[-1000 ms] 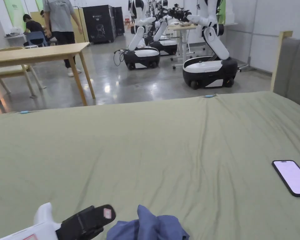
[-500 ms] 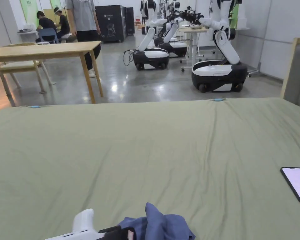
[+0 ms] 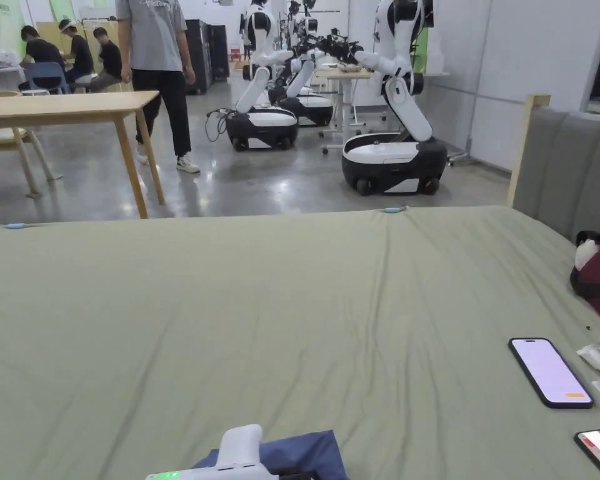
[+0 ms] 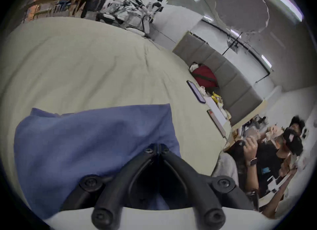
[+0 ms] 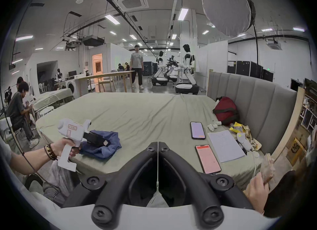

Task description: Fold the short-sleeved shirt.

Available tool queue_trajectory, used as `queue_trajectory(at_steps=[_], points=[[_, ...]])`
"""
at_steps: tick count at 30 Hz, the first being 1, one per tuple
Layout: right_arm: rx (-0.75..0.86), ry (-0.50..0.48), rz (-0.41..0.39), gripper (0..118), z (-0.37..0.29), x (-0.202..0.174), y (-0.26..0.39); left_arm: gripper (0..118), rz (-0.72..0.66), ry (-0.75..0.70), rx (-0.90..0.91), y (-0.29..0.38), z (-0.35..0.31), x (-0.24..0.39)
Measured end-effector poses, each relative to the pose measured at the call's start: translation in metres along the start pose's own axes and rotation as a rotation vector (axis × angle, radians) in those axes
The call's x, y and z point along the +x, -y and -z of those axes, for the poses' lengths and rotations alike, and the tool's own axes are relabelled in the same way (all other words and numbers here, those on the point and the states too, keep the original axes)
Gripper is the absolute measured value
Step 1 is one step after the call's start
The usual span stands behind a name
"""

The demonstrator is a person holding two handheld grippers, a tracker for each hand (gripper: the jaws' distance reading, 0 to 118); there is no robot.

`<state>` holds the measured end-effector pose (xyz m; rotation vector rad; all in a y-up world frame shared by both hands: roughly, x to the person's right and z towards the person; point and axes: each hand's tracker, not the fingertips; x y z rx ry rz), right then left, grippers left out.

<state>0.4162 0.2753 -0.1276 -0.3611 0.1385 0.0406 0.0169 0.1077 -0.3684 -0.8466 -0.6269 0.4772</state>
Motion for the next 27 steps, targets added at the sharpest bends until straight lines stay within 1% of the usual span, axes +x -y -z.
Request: queue_trajectory(at_steps=[1, 3, 6, 9, 13, 16, 19, 22, 24, 25, 26, 27], points=[[-0.001, -0.014, 0.000, 1, 0.004, -0.003, -0.002, 1, 0.015, 0.021, 0.030, 0.000, -0.011, 0.001], [-0.004, -0.054, -0.002, 1, 0.017, -0.011, -0.004, 1, 0.004, 0.036, 0.068, -0.002, -0.039, 0.003], [-0.014, -0.162, -0.001, 1, 0.049, -0.031, -0.007, 1, -0.014, 0.073, 0.148, 0.003, -0.084, 0.001], [-0.034, -0.276, 0.021, 1, 0.092, -0.056, -0.009, 1, -0.019, 0.021, 0.209, 0.015, -0.124, -0.007], [-0.114, -0.452, 0.075, 1, 0.157, -0.097, -0.010, 1, -0.076, -0.062, 0.242, 0.040, -0.165, -0.030], [-0.204, -0.535, 0.104, 1, 0.209, -0.124, 0.002, 1, -0.122, -0.114, 0.247, 0.058, -0.181, -0.049], [-0.303, -0.544, 0.104, 1, 0.257, -0.140, 0.021, 1, -0.181, -0.145, 0.252, 0.069, -0.190, -0.064], [-0.438, -0.466, 0.099, 1, 0.291, -0.147, 0.045, 1, -0.205, -0.126, 0.263, 0.073, -0.191, -0.074], [-0.535, -0.438, 0.100, 1, 0.305, -0.148, 0.063, 1, -0.209, -0.104, 0.250, 0.069, -0.185, -0.079], [-0.518, -0.452, 0.106, 1, 0.307, -0.147, 0.070, 2, -0.217, -0.106, 0.232, 0.067, -0.179, -0.081], [-0.476, -0.473, 0.115, 1, 0.306, -0.144, 0.072, 5, -0.218, -0.113, 0.222, 0.064, -0.173, -0.082], [-0.463, -0.480, 0.121, 1, 0.305, -0.141, 0.070, 7, -0.216, -0.120, 0.216, 0.061, -0.165, -0.084]])
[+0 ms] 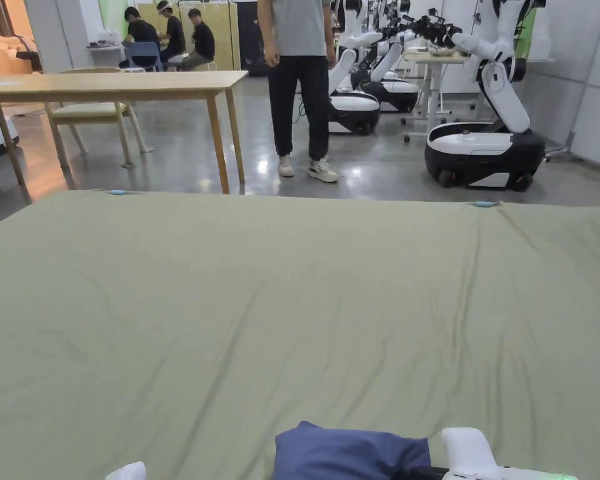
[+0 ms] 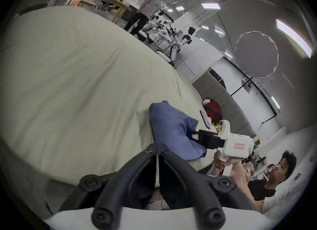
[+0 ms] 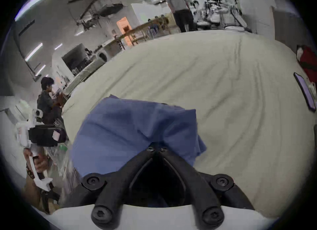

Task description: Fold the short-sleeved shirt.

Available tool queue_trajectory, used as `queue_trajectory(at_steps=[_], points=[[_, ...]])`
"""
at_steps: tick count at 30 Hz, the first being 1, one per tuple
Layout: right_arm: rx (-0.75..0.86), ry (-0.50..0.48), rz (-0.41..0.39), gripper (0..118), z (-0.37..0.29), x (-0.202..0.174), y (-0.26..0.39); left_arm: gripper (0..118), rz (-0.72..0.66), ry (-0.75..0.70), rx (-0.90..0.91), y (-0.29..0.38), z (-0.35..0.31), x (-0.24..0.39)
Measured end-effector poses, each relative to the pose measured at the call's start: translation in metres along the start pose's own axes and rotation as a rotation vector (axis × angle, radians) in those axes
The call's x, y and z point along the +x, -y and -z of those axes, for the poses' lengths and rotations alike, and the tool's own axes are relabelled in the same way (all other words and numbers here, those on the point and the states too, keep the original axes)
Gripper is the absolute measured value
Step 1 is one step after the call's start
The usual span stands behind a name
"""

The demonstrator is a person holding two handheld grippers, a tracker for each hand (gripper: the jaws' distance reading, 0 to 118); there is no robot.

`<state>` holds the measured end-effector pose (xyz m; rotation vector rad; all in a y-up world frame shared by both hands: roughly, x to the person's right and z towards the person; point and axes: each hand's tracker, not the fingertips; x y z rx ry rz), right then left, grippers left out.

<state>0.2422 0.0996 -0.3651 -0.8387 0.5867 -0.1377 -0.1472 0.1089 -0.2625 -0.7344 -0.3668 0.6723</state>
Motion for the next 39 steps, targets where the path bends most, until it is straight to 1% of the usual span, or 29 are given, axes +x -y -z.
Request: queue_trajectory(at_steps=[2, 3, 4, 5, 6, 7, 10, 13, 14, 15, 16, 17, 18, 21, 24, 26, 28, 31, 34, 36, 38, 39], points=[[-0.013, -0.011, 0.018, 1, -0.003, 0.003, -0.002, 10, -0.006, -0.004, -0.005, -0.004, 0.016, -0.002], [-0.015, -0.016, 0.026, 1, -0.002, 0.004, -0.002, 18, -0.023, 0.020, -0.022, -0.005, 0.025, -0.003], [-0.015, -0.017, 0.025, 1, -0.002, 0.004, -0.002, 39, -0.050, 0.070, -0.049, -0.007, 0.035, -0.005], [-0.013, -0.018, 0.023, 1, -0.003, 0.003, -0.002, 77, -0.076, 0.106, -0.072, -0.009, 0.044, -0.005], [-0.010, -0.018, 0.020, 1, -0.003, 0.003, -0.001, 98, -0.093, 0.148, -0.089, -0.010, 0.053, -0.006], [-0.006, -0.018, 0.017, 1, -0.003, 0.004, 0.000, 105, -0.106, 0.192, -0.091, -0.011, 0.062, -0.007], [0.013, -0.023, 0.023, 1, -0.004, 0.004, 0.004, 105, -0.121, 0.206, -0.118, -0.018, 0.089, -0.003], [0.040, -0.037, 0.053, 1, -0.006, 0.006, 0.010, 105, -0.105, 0.234, -0.159, -0.023, 0.116, 0.003], [0.046, -0.042, 0.060, 1, -0.006, 0.008, 0.011, 103, -0.099, 0.245, -0.175, -0.025, 0.123, 0.006], [0.052, -0.047, 0.070, 1, -0.007, 0.009, 0.012, 99, -0.082, 0.261, -0.202, -0.025, 0.128, 0.011], [0.055, -0.048, 0.077, 1, -0.008, 0.010, 0.013, 89, -0.053, 0.236, -0.208, -0.025, 0.130, 0.015], [0.058, -0.049, 0.081, 1, -0.008, 0.011, 0.014, 56, -0.018, 0.188, -0.207, -0.024, 0.131, 0.019], [0.062, -0.049, 0.084, 1, -0.009, 0.011, 0.015, 34, 0.023, 0.121, -0.201, -0.023, 0.131, 0.021], [0.067, -0.052, 0.083, 1, -0.010, 0.011, 0.015, 34, 0.005, 0.169, -0.204, -0.023, 0.128, 0.020], [0.074, -0.045, 0.063, 1, -0.014, 0.003, 0.012, 34, 0.010, 0.204, -0.208, -0.029, 0.122, 0.015], [0.091, -0.063, 0.049, 1, -0.019, -0.003, 0.010, 34, -0.004, 0.217, -0.205, -0.036, 0.115, 0.006], [0.093, -0.074, 0.039, 1, -0.025, -0.011, 0.008, 34, 0.017, 0.215, -0.195, -0.049, 0.099, -0.011], [0.107, -0.051, -0.004, 1, -0.033, -0.022, 0.007, 34, 0.086, 0.164, -0.169, -0.084, 0.054, -0.049], [0.117, -0.043, -0.007, 1, -0.040, -0.027, 0.008, 34, 0.117, 0.082, -0.140, -0.127, -0.007, -0.103], [0.139, -0.051, 0.001, 1, -0.044, -0.029, 0.011, 34, 0.103, 0.019, -0.097, -0.156, -0.052, -0.148], [0.159, -0.050, 0.006, 1, -0.047, -0.032, 0.013, 34, 0.061, -0.047, -0.061, -0.186, -0.097, -0.197], [0.165, -0.045, 0.011, 1, -0.048, -0.034, 0.014, 34, 0.044, -0.093, -0.044, -0.196, -0.117, -0.211]])
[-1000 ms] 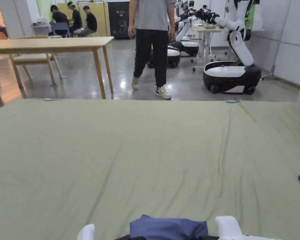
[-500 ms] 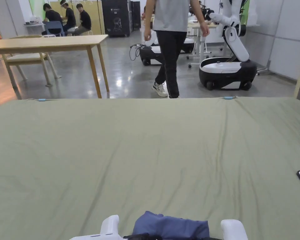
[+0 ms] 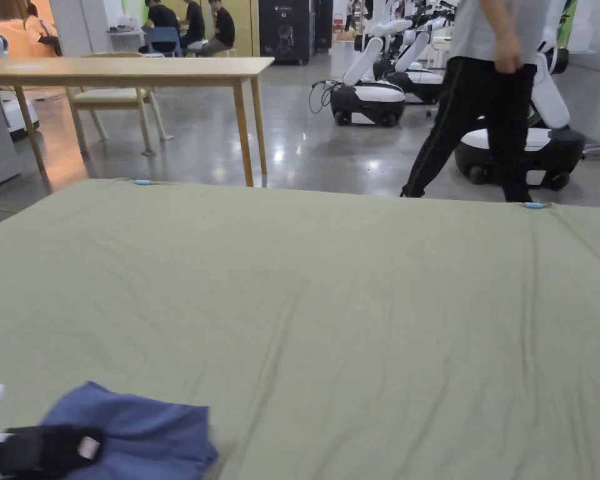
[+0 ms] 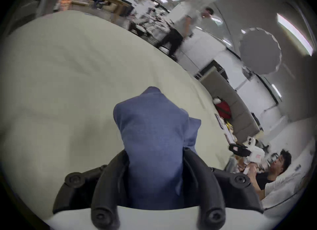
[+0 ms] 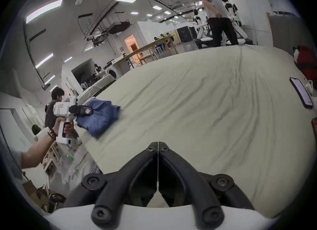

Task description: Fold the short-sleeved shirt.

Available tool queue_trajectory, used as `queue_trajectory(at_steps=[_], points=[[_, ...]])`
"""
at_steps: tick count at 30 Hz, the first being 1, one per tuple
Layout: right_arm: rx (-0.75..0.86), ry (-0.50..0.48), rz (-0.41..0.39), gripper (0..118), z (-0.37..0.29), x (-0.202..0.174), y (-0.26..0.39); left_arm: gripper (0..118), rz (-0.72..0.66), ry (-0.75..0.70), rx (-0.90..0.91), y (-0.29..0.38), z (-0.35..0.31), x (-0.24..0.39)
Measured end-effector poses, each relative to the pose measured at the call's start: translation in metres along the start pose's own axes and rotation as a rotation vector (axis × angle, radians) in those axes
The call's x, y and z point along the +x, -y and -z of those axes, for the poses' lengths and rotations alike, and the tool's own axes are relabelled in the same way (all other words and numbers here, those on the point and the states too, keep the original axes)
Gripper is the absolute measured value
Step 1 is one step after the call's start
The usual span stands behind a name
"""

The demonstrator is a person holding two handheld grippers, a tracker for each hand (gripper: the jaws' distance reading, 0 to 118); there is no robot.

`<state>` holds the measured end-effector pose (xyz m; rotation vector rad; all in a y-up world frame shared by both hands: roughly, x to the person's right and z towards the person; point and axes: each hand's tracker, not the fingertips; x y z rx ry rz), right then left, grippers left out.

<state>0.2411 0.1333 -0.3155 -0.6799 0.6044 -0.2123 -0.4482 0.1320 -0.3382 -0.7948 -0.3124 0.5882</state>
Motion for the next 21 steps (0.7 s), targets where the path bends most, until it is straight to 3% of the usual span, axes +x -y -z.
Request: queue_trajectory(at_steps=[4, 8, 9, 10, 11, 12, 16, 18, 19, 20, 21], points=[[-0.003, 0.035, 0.008, 1, -0.001, -0.009, 0.000, 34, -0.091, -0.137, 0.014, -0.024, -0.048, -0.069], [-0.023, 0.062, -0.029, 1, -0.001, -0.014, 0.000, 35, -0.120, -0.151, 0.019, -0.024, -0.050, -0.069], [-0.033, 0.068, -0.038, 1, 0.000, -0.015, -0.001, 42, -0.128, -0.149, 0.019, -0.024, -0.048, -0.064], [-0.042, 0.070, -0.045, 1, 0.001, -0.016, -0.003, 69, -0.127, -0.148, 0.030, -0.025, -0.048, -0.057], [-0.048, 0.073, -0.051, 1, 0.001, -0.017, -0.004, 112, -0.124, -0.158, 0.048, -0.025, -0.050, -0.052], [-0.048, 0.079, -0.058, 1, -0.001, -0.019, -0.005, 118, -0.106, -0.151, 0.072, -0.026, -0.054, -0.046], [0.001, 0.056, -0.059, 1, -0.016, -0.022, -0.010, 118, -0.171, -0.123, 0.262, -0.027, -0.099, -0.043], [0.030, 0.041, -0.048, 1, -0.026, -0.022, -0.011, 104, -0.158, -0.125, 0.277, -0.019, -0.114, -0.021], [0.043, 0.042, -0.050, 1, -0.031, -0.022, -0.012, 80, -0.094, -0.140, 0.298, -0.011, -0.119, -0.002], [0.052, 0.044, -0.054, 1, -0.036, -0.022, -0.012, 32, -0.002, -0.163, 0.334, -0.001, -0.119, 0.041], [0.063, 0.049, -0.061, 1, -0.042, -0.022, -0.014, 32, 0.088, -0.208, 0.375, 0.012, -0.118, 0.072]])
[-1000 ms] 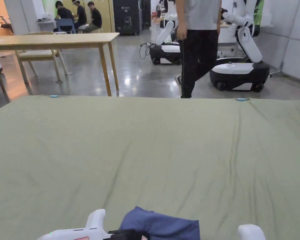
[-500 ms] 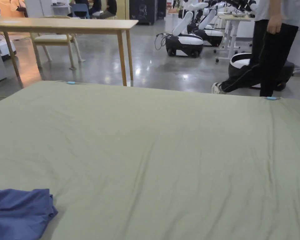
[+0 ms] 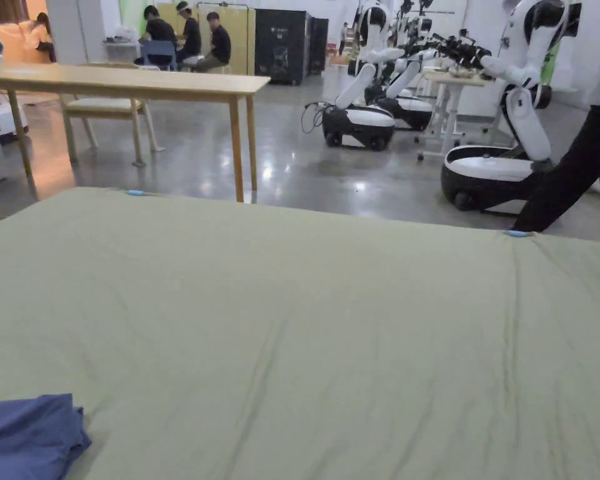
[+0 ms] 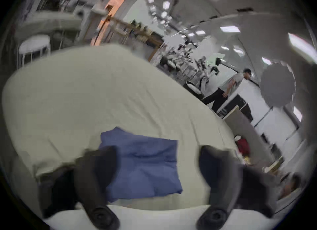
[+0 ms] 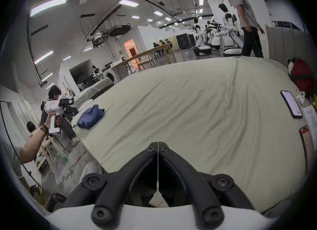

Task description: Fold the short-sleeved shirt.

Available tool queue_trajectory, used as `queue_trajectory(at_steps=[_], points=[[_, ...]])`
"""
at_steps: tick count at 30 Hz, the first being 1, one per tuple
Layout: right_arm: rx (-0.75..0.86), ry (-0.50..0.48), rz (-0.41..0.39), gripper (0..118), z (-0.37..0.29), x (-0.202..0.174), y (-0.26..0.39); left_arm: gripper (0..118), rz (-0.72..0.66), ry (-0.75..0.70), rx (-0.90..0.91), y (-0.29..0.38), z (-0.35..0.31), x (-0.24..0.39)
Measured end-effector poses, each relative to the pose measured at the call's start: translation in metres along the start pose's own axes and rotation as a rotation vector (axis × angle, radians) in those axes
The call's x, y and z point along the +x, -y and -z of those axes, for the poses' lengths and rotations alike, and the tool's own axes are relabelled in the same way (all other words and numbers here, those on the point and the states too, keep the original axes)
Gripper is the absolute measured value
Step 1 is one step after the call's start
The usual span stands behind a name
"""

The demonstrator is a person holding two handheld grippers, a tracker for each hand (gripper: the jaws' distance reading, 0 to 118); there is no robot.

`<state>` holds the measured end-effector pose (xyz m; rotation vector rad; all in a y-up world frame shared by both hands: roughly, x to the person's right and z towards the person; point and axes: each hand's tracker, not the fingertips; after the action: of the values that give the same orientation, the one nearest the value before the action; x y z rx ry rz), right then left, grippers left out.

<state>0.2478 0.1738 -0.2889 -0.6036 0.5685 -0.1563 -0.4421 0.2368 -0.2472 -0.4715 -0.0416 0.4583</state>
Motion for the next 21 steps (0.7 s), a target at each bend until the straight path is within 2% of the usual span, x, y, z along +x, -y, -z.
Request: queue_trajectory(at_steps=[2, 3, 8, 13, 17, 21], points=[[0.026, 0.017, -0.024, 1, -0.012, 0.003, -0.005, 8, 0.174, -0.170, 0.134, 0.010, -0.010, 0.059], [0.044, 0.034, -0.040, 1, -0.018, 0.004, -0.008, 2, 0.200, -0.186, 0.158, 0.012, -0.010, 0.069], [0.138, 0.165, -0.143, 1, -0.058, 0.005, -0.037, 1, 0.240, 0.054, 0.173, 0.025, 0.002, 0.176], [0.250, 0.249, -0.239, 1, -0.092, 0.006, -0.089, 1, 0.293, 0.116, 0.170, 0.025, 0.035, 0.286], [0.361, 0.300, -0.315, 1, -0.097, 0.012, -0.137, 1, 0.391, 0.136, 0.246, 0.018, 0.059, 0.353], [0.457, 0.366, -0.323, 1, -0.081, 0.021, -0.196, 1, 0.375, 0.097, 0.323, -0.002, 0.093, 0.393]])
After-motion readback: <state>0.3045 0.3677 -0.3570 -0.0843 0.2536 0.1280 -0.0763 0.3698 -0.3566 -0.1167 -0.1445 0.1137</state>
